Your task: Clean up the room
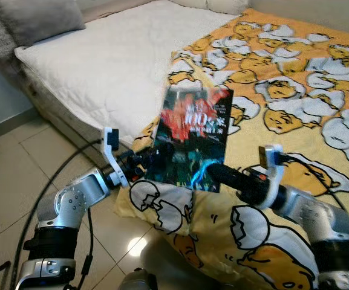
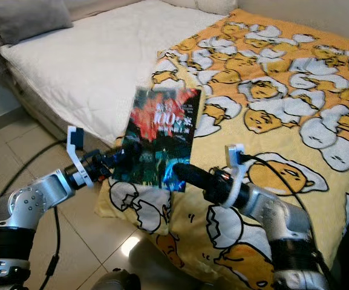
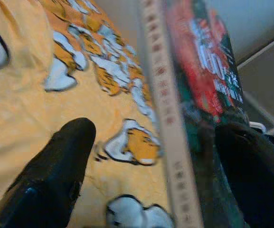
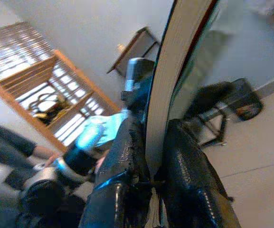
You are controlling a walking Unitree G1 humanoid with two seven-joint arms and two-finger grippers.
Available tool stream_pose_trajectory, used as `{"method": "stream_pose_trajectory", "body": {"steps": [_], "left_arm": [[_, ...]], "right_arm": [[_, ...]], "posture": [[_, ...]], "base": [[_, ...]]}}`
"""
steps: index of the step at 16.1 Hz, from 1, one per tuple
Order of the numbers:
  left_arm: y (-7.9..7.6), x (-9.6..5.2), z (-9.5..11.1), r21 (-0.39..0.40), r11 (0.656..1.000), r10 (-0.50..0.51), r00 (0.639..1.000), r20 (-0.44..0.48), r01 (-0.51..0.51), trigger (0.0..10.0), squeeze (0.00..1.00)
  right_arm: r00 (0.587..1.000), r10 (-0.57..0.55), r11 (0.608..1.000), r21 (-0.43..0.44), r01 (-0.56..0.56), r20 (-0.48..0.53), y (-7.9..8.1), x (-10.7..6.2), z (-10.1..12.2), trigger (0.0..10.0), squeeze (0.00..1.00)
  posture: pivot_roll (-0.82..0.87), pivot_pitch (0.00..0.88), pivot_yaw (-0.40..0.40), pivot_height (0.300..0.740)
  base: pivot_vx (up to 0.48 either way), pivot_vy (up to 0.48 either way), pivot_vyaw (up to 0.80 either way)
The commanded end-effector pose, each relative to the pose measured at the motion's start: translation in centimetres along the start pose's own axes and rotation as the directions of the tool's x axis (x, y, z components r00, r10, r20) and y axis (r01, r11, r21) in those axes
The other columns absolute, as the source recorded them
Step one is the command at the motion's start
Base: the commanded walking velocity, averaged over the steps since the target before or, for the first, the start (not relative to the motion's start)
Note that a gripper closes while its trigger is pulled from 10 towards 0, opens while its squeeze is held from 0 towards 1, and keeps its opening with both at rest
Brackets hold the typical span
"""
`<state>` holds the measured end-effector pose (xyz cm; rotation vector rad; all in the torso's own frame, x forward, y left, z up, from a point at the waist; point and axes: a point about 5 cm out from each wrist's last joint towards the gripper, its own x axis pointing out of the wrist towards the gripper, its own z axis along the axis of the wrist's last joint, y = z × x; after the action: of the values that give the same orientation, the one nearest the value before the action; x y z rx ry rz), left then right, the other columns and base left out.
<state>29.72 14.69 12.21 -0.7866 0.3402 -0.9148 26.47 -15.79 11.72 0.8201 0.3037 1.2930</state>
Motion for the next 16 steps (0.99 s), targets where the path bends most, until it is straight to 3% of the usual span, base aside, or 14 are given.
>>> {"method": "stream_pose_trajectory", "body": {"steps": [1,10,13,16], "left_arm": [[-0.7,0.6,0.3,-0.029,0.996,-0.079,0.997,-0.007,0.079,0.0,0.00],[-3.0,-0.9,0.4,-0.067,0.960,-0.275,0.960,-0.047,0.272,0.0,0.00],[-3.7,-1.4,0.3,-0.086,0.948,-0.313,0.947,-0.069,0.307,0.0,0.00],[-3.8,-2.2,-0.2,-0.083,0.954,-0.299,0.942,-0.151,0.289,0.0,0.00]], "right_arm": [[0.997,0.078,0.997,-0.025,-0.078,-0.007,1.0,0.7,0.5,0.0,0.00],[0.996,0.083,0.996,-0.019,-0.084,-0.032,1.3,0.7,0.1,0.0,0.00],[0.994,0.093,0.995,-0.019,-0.094,-0.051,1.3,0.7,0.2,0.0,0.00],[0.990,0.104,0.994,-0.020,-0.106,-0.090,1.5,0.7,0.0,0.0,0.00]], "posture": [[-0.07,0.000,0.056,0.740],[-0.06,0.000,0.054,0.740],[-0.06,0.000,0.050,0.740],[-0.05,0.000,0.043,0.740]], "base": [[0.000,0.000,0.00],[0.000,0.000,0.00],[0.000,0.000,0.00],[0.000,0.000,0.00]]}}
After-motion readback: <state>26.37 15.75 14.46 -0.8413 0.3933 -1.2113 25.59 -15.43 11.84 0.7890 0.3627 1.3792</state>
